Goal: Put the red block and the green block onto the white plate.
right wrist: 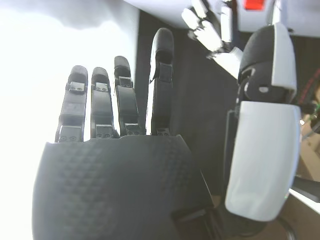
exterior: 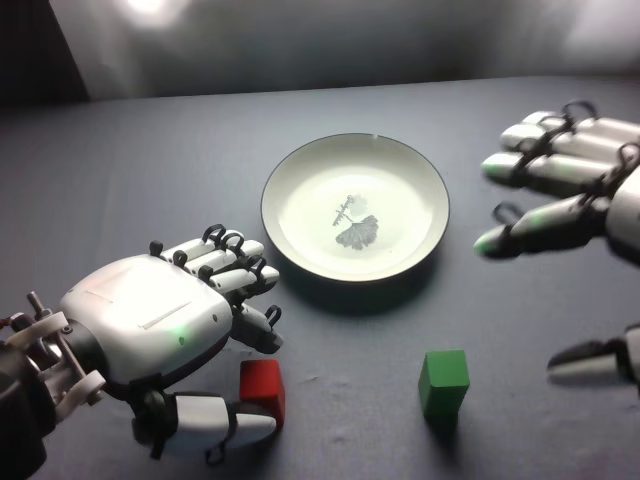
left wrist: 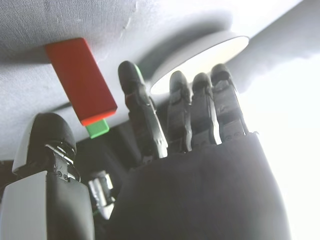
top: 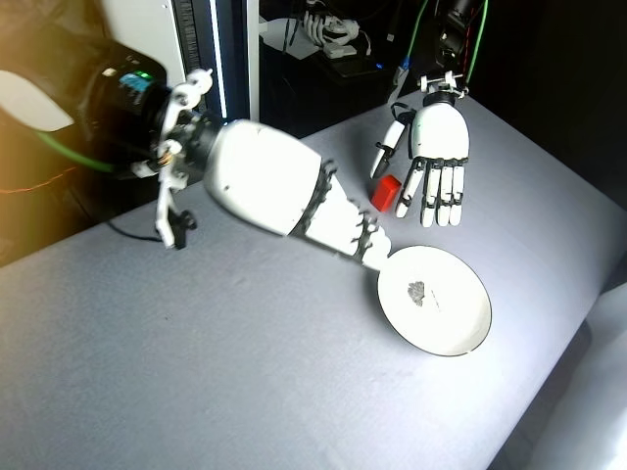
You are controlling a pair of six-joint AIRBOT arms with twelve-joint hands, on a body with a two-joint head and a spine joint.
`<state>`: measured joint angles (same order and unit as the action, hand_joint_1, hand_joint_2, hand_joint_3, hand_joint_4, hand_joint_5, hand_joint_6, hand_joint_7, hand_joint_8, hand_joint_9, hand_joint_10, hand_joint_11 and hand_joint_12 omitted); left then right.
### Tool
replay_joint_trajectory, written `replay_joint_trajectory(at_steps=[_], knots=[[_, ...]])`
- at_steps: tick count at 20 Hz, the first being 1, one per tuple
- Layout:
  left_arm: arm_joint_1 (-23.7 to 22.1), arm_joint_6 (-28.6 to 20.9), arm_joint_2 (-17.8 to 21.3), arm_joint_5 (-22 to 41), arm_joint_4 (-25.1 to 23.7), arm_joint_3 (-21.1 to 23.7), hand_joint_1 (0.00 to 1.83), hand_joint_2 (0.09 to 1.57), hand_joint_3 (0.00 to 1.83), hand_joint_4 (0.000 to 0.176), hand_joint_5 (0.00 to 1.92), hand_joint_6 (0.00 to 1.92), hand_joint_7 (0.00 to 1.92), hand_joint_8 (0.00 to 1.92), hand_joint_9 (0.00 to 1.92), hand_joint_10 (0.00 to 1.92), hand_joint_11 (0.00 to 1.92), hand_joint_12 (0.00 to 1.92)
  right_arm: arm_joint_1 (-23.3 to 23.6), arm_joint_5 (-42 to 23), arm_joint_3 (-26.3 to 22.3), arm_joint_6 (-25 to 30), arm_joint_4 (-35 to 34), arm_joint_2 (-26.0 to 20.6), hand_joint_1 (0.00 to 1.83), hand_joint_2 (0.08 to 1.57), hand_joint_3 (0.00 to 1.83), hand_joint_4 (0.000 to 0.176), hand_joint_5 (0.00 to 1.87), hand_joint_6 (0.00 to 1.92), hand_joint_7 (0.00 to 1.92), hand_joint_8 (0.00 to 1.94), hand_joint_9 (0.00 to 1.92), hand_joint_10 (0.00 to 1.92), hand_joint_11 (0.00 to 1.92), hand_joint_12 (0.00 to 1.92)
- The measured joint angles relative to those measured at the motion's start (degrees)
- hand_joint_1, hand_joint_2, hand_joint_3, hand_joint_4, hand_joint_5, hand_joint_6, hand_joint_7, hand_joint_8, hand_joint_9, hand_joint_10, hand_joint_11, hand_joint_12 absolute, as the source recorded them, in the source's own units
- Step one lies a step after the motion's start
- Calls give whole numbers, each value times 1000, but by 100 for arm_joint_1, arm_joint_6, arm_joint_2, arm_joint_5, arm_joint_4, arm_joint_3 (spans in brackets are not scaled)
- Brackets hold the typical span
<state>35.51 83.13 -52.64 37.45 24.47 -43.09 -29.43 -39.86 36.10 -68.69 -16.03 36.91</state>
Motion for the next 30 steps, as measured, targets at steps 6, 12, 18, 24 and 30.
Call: replay_joint_trajectory(at_steps=[6, 12, 18, 24, 30], knots=[[-28, 66, 0, 24, 28, 0, 409, 1134, 1, 116, 740, 3, 227, 1, 0, 0, 3, 95, 216, -352, -157, -1150, -1532, 326, 741, 852, 5, 96, 664, 1, 182, 5, 0, 0, 0, 0], [-28, 98, 0, 37, 105, 0, 382, 1138, 1, 120, 729, 2, 225, 0, 2, 0, 0, 129, 424, -11, -164, -2269, -2614, 966, 755, 870, 9, 116, 673, 3, 202, 3, 0, 0, 0, 0], [-28, 103, 2, 55, 125, 0, 407, 1129, 1, 111, 753, 5, 254, 7, 10, 2, 0, 87, 376, 87, -166, -2887, -2914, 1493, 790, 857, 2, 91, 662, 1, 201, 9, 0, 0, 0, 0], [-52, 109, 0, 70, 157, -2, 377, 1147, 2, 110, 738, 5, 216, 3, 0, 0, 6, 16, 315, -138, -94, -3075, -2959, 1821, 783, 863, 2, 84, 656, 17, 199, 19, 0, 0, 0, 0], [-52, 127, 2, 72, 170, -2, 475, 1107, 7, 90, 797, 3, 287, 4, 43, 1, 0, 154, 273, -313, 223, -3300, -3399, 2271, 775, 858, 0, 86, 690, 31, 167, 7, 0, 0, 0, 0]])
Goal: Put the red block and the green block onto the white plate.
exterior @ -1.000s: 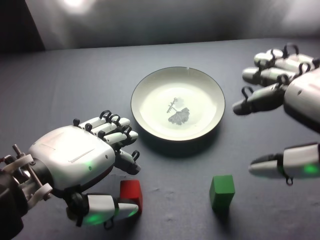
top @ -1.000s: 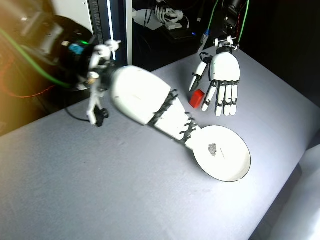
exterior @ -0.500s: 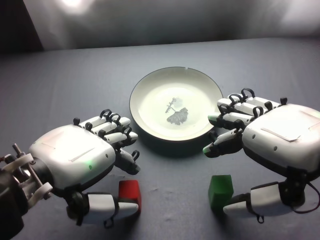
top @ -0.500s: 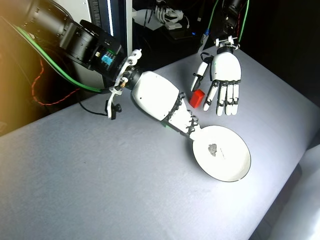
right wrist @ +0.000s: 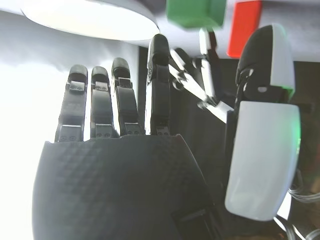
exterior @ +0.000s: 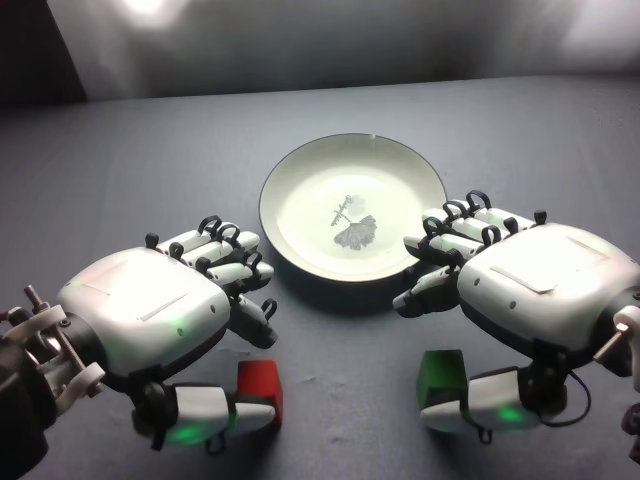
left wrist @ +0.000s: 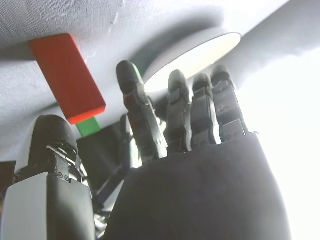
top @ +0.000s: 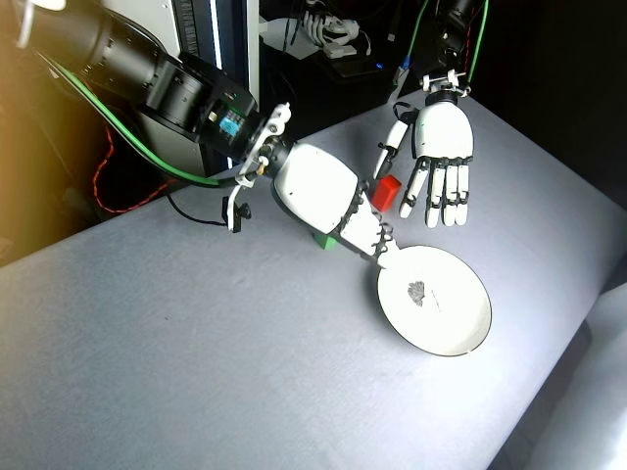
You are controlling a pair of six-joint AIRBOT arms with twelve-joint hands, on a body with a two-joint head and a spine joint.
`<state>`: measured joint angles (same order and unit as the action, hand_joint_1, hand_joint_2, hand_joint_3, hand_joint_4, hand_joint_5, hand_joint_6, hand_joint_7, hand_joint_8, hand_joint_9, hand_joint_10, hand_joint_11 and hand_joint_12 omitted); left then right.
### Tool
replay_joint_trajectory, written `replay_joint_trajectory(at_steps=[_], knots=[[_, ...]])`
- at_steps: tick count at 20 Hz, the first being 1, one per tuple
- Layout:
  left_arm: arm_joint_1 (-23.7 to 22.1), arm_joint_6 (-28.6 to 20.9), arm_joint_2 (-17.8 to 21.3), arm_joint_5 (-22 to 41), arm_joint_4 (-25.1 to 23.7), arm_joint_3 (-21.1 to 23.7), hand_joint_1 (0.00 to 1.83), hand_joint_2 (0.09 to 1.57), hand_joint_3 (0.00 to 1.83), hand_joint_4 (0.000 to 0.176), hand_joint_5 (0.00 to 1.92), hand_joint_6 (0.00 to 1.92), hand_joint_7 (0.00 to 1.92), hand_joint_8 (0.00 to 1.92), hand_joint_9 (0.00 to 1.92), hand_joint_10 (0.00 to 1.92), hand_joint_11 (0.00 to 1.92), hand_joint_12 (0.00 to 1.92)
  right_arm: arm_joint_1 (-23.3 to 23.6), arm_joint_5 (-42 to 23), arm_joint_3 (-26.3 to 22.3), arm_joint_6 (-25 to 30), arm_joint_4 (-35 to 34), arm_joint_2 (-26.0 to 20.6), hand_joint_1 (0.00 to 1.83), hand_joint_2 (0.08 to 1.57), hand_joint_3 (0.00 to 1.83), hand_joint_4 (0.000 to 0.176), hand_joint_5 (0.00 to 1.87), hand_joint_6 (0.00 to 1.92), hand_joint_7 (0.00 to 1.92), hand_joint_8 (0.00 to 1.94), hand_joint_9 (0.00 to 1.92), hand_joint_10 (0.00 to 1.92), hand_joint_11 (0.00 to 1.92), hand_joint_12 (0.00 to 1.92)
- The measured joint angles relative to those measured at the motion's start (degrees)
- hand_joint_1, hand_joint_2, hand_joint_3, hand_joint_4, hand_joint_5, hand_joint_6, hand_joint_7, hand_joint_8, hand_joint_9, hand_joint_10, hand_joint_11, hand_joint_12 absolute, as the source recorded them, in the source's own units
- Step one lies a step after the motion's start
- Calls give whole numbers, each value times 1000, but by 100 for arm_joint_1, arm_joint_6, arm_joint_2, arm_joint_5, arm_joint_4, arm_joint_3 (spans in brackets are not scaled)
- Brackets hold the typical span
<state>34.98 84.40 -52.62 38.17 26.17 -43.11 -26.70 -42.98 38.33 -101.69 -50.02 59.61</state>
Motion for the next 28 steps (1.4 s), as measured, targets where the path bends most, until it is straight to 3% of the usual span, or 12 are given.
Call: replay_joint_trajectory(at_steps=[1, 3, 6, 11, 12, 14, 16, 21, 22, 25, 26, 28], knots=[[0, 15, -2, -2, 0, 2, 463, 1112, 5, 90, 790, 1, 284, 2, 49, 2, 0, 184, -24, -61, 46, 4, 4, 55, 771, 859, 0, 79, 670, 20, 166, 5, 0, 0, 0, 0], [0, 28, -2, 0, 17, 2, 309, 1162, 8, 134, 718, 0, 199, 0, 4, 0, 0, 101, -76, -92, 111, -4, 24, 144, 764, 856, 0, 78, 657, 12, 145, 9, 0, 0, 0, 0], [0, 26, -2, 0, 37, 0, 408, 1129, 0, 118, 766, 12, 277, 10, 38, 7, 0, 165, -146, -61, 190, -17, 0, 245, 758, 871, 5, 93, 674, 15, 132, 1, 0, 0, 0, 0], [-24, 44, -2, 0, 46, 0, 425, 1129, 0, 114, 774, 5, 301, 6, 46, 4, 0, 180, -181, -111, 203, -63, 11, 299, 797, 848, 0, 80, 710, 22, 178, 13, 0, 0, 0, 0], [-37, 70, -2, -7, 61, 0, 398, 1142, 3, 117, 759, 2, 286, 1, 37, 1, 0, 139, -181, -116, 203, -63, 28, 299, 746, 858, 1, 96, 672, 5, 141, 2, 0, 0, 0, 0], [-61, 94, -2, 0, 85, 0, 441, 1132, 0, 101, 767, 5, 277, 2, 33, 2, 0, 126, -181, -129, 205, -61, 11, 299, 784, 858, 0, 69, 700, 15, 135, 6, 0, 0, 0, 0], [-66, 94, -2, 2, 87, 0, 427, 1126, 0, 116, 776, 6, 278, 0, 44, 4, 0, 160, -181, -131, 208, -63, 15, 299, 807, 845, 0, 66, 715, 19, 183, 20, 0, 0, 0, 0], [-101, 175, -2, 2, 205, 2, 430, 1134, 0, 96, 776, 2, 271, 2, 63, 2, 0, 204, -184, -131, 208, -63, 15, 299, 763, 849, 0, 89, 723, 16, 159, 2, 0, 0, 0, 0], [-101, 197, -2, 4, 254, 2, 441, 1136, 0, 82, 764, 0, 281, 5, 72, 5, 0, 212, -184, -131, 208, -61, 15, 299, 818, 834, 0, 65, 754, 27, 189, 13, 0, 0, 0, 0], [-101, 236, -2, 2, 328, 2, 445, 1136, 0, 89, 769, 4, 315, 4, 83, 3, 0, 255, -205, -151, 208, -70, 31, 297, 791, 847, 0, 70, 724, 10, 192, 9, 0, 0, 0, 0], [-107, 240, -2, 0, 348, 2, 453, 1131, 0, 91, 771, 4, 313, 2, 90, 4, 0, 280, -205, -144, 208, -63, 11, 299, 841, 846, 0, 38, 738, 14, 198, 10, 0, 0, 0, 0], [-120, 262, -2, 2, 350, 2, 419, 1141, 3, 107, 771, 3, 292, 0, 63, 0, 0, 254, -205, -151, 208, -63, 13, 299, 811, 854, 2, 70, 731, 10, 212, 12, 0, 0, 0, 0]])
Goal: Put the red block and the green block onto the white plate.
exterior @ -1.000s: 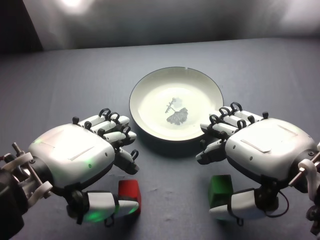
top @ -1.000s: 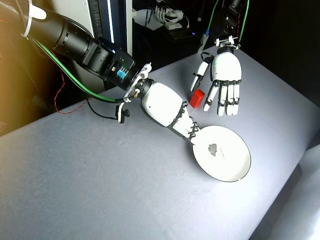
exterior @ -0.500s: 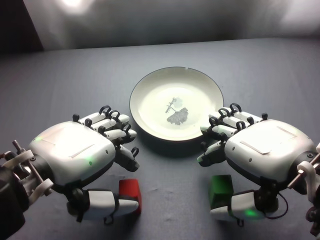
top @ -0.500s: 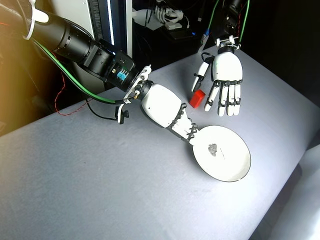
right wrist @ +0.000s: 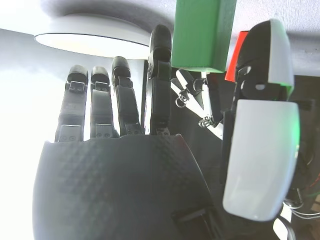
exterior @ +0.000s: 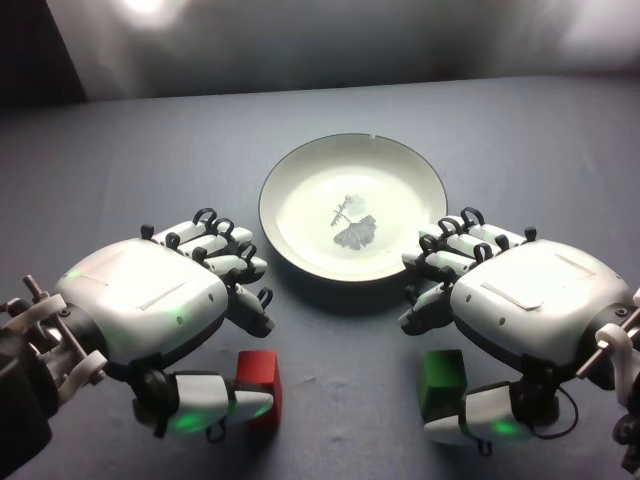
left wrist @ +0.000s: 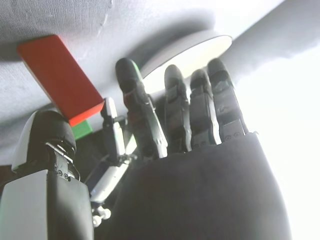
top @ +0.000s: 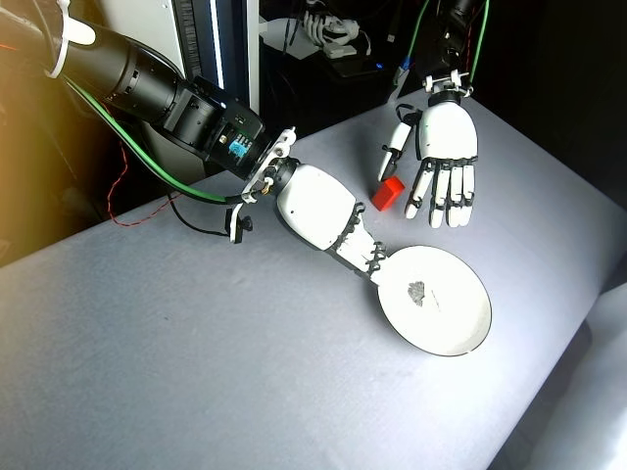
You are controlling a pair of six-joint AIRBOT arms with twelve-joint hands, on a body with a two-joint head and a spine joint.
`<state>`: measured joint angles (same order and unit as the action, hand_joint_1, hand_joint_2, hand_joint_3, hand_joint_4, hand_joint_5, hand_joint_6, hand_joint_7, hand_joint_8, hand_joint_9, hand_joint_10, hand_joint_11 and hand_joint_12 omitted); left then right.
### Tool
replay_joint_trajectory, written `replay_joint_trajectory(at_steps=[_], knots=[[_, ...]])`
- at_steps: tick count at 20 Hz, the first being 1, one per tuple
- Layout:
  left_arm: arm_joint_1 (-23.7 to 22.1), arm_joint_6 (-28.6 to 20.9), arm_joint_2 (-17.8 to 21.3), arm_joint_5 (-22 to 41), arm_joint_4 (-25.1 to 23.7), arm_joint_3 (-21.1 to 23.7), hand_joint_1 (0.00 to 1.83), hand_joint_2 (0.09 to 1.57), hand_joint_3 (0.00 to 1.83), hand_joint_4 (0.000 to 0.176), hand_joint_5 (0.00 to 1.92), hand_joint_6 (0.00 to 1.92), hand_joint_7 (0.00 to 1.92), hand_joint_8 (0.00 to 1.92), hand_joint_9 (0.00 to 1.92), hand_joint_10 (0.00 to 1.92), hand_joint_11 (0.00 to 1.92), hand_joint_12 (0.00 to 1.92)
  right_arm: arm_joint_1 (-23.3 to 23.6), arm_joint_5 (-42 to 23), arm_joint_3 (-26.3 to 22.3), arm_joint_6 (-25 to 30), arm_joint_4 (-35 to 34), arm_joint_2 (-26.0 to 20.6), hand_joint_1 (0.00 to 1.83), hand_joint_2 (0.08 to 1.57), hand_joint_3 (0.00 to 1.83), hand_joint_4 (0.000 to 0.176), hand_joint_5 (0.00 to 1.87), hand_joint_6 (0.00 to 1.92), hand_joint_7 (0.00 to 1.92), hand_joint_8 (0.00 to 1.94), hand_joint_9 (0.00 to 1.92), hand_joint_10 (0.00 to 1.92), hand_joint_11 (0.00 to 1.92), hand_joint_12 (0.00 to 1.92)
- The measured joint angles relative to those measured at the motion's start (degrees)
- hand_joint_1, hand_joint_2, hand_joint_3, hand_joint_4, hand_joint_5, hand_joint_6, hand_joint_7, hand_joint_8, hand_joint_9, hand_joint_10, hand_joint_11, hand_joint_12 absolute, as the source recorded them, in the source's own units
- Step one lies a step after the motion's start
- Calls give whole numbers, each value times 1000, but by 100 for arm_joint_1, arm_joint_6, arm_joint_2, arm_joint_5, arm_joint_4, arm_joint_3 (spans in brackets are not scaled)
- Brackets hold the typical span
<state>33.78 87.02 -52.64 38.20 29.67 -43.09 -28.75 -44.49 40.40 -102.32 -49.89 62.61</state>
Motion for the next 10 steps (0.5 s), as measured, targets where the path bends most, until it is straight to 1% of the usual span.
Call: replay_joint_trajectory(at_steps=[1, 2, 3, 4, 5, 6, 7, 8, 9, 10], knots=[[-9, 4, 0, 0, 4, 0, 413, 1143, 2, 108, 771, 2, 301, 2, 60, 0, 0, 234, 0, 0, 0, 0, -2, 0, 810, 856, 3, 71, 733, 10, 209, 10, 0, 0, 0, 0], [-9, 4, 0, 0, 15, 0, 404, 1145, 2, 108, 768, 1, 282, 8, 55, 1, 0, 160, 0, 0, 0, 0, -2, -2, 817, 858, 3, 66, 743, 13, 212, 10, 0, 0, 0, 0], [-9, 4, 0, -2, 31, 0, 396, 1147, 2, 109, 762, 0, 275, 6, 49, 0, 0, 141, 0, 0, 0, 0, 0, 0, 816, 865, 6, 69, 734, 8, 205, 5, 0, 0, 0, 0], [-9, 4, 0, 0, 42, 7, 414, 1137, 0, 102, 775, 4, 277, 3, 61, 3, 0, 204, 0, 0, 0, 0, 0, 0, 823, 864, 5, 79, 749, 14, 232, 15, 0, 0, 0, 0], [-9, 13, 0, 2, 57, 20, 429, 1128, 0, 105, 787, 6, 294, 4, 75, 6, 0, 293, 0, 0, 0, 0, -2, 0, 824, 862, 3, 83, 750, 13, 256, 23, 0, 0, 0, 0], [-9, 13, 0, 0, 55, 28, 439, 1130, 0, 107, 793, 6, 309, 5, 83, 6, 0, 338, 0, 0, 0, 0, 0, -2, 831, 860, 2, 83, 756, 14, 271, 24, 0, 0, 0, 0], [-9, 15, 0, -2, 52, 31, 439, 1134, 1, 100, 789, 3, 306, 2, 80, 3, 0, 318, 0, 0, 0, -2, 0, 0, 860, 853, 0, 83, 795, 16, 324, 13, 2, 0, 0, 0], [-9, 15, 0, -2, 55, 31, 429, 1135, 1, 107, 785, 1, 300, 2, 76, 1, 0, 244, 0, 0, 0, -2, -2, -2, 852, 851, 0, 88, 801, 14, 321, 5, 1, 0, 0, 0], [-9, 17, 0, 0, 66, 31, 433, 1130, 0, 110, 788, 2, 306, 2, 83, 2, 0, 267, 0, 0, 0, -2, -2, 0, 835, 856, 2, 85, 761, 2, 303, 0, 0, 0, 0, 0], [-9, 17, 0, 0, 79, 31, 411, 1140, 2, 111, 767, 0, 283, 0, 55, 0, 0, 212, 0, 0, 0, -2, -2, -2, 852, 854, 0, 101, 784, 13, 307, 3, 0, 0, 0, 0]])
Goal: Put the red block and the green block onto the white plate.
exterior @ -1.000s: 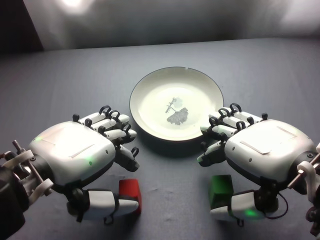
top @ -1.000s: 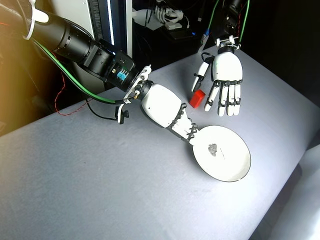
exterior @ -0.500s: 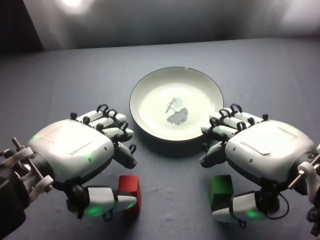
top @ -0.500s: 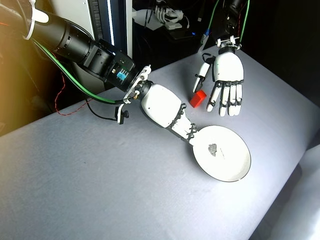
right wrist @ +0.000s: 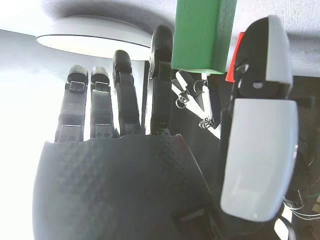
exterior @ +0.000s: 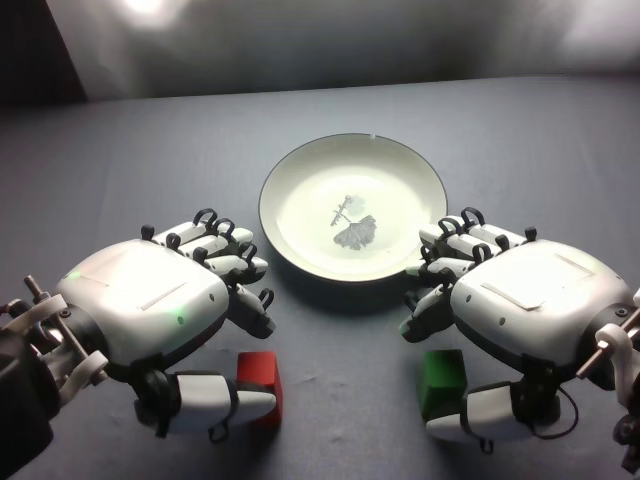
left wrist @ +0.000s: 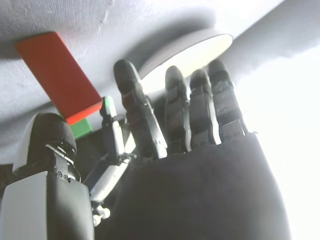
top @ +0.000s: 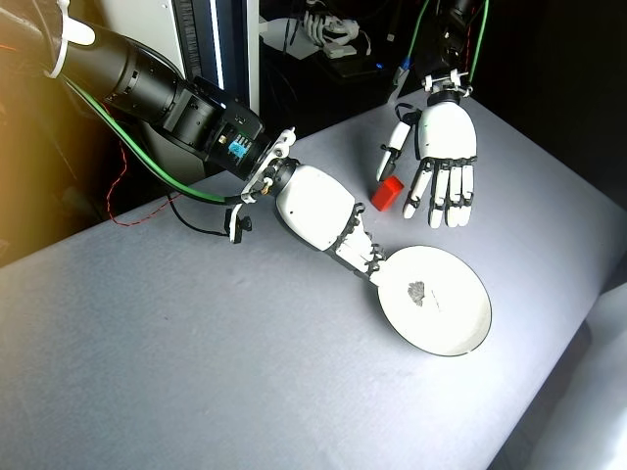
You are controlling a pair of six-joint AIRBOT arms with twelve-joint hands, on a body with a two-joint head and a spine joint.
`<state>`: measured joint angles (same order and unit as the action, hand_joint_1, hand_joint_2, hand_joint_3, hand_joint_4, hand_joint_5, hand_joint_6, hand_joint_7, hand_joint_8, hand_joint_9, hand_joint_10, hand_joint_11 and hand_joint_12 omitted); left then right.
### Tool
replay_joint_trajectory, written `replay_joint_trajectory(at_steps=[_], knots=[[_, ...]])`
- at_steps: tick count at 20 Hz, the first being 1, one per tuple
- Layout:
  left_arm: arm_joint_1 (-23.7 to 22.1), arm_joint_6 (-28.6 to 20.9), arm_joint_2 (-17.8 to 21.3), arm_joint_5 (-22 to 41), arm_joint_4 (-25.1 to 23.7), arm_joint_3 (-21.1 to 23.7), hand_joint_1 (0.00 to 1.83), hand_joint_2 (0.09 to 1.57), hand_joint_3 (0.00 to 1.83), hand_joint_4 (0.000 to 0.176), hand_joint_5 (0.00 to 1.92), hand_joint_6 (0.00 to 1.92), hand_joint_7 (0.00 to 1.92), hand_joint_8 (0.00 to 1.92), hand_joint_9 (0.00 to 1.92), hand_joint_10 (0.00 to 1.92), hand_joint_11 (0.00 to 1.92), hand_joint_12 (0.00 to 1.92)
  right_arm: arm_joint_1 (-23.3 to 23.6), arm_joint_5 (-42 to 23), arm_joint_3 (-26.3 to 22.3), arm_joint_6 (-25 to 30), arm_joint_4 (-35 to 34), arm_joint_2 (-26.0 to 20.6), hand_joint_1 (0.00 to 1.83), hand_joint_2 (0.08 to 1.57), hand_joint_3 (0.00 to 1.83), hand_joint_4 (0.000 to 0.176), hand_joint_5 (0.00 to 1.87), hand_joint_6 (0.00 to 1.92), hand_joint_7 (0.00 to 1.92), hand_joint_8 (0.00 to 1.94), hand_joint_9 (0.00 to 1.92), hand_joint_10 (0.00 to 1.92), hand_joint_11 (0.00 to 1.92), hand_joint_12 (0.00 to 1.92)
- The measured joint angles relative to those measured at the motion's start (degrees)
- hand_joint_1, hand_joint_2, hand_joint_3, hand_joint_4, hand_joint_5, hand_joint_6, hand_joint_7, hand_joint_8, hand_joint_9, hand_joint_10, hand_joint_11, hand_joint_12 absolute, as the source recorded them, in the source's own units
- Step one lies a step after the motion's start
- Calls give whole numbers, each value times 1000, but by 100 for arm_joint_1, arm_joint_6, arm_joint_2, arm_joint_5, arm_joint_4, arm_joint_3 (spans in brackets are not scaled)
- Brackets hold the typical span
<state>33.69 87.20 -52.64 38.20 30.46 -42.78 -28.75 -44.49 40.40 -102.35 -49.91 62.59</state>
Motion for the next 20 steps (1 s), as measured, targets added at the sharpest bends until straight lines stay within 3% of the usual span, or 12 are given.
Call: replay_joint_trajectory(at_steps=[1, 2, 5, 7, 9, 10, 11, 14, 17, 20], knots=[[0, 2, 0, 0, 2, 0, 453, 1136, 0, 88, 780, 5, 289, 2, 63, 4, 0, 254, 0, 0, 0, -2, 2, 0, 857, 861, 3, 96, 789, 14, 310, 4, 0, 0, 0, 0], [0, 2, 0, 0, 2, 0, 453, 1139, 1, 87, 782, 4, 287, 1, 59, 2, 0, 245, 0, 0, 0, -4, 2, 2, 860, 863, 4, 89, 790, 14, 304, 1, 0, 0, 0, 0], [0, 13, 0, 0, 4, 0, 474, 1128, 0, 103, 797, 8, 280, 0, 73, 2, 0, 325, 0, 0, 0, -7, 0, 0, 890, 861, 2, 67, 814, 21, 300, 0, 1, 0, 0, 0], [0, 22, 0, 0, 33, 11, 520, 1125, 0, 109, 821, 12, 312, 7, 68, 0, 0, 282, 0, 0, 0, -11, 2, 0, 925, 856, 0, 59, 762, 1, 311, 4, 34, 12, 0, 0], [0, 46, 0, 4, 52, 11, 610, 1148, 4, 111, 897, 30, 320, 4, 83, 5, 0, 246, 0, 0, 0, -9, 2, 0, 950, 898, 17, 61, 876, 48, 333, 10, 50, 15, 0, 0], [0, 46, 0, 11, 63, 11, 862, 1176, 10, 163, 839, 959, 314, 11, 80, 7, 0, 298, 0, 0, 0, -11, 2, 0, 943, 935, 8, 80, 937, 44, 327, 2, 61, 6, 0, 0], [0, 44, 0, 31, 87, 35, 1013, 1101, 0, 175, 1010, 914, 363, 11, 148, 21, 0, 498, 0, 0, 0, -9, 2, 2, 1013, 1089, 6, 172, 987, 918, 307, 3, 91, 14, 0, 0], [0, 90, 0, 44, 116, 48, 1036, 1076, 0, 176, 1059, 849, 385, 5, 172, 15, 0, 530, 0, -2, 0, -31, 0, 0, 1000, 1117, 5, 176, 947, 1020, 359, 8, 131, 16, 0, 0], [0, 94, 0, 66, 133, 48, 1018, 1097, 2, 176, 1009, 935, 372, 2, 157, 6, 0, 486, 0, 2, 0, -31, 0, 0, 987, 1133, 2, 176, 921, 1064, 369, 4, 151, 11, 0, 0], [0, 111, 0, 68, 138, 48, 1018, 1097, 0, 176, 1010, 938, 386, 2, 167, 3, 0, 503, 0, 2, 0, -31, 0, 0, 1011, 1108, 0, 176, 979, 973, 413, 10, 168, 8, 0, 0]])
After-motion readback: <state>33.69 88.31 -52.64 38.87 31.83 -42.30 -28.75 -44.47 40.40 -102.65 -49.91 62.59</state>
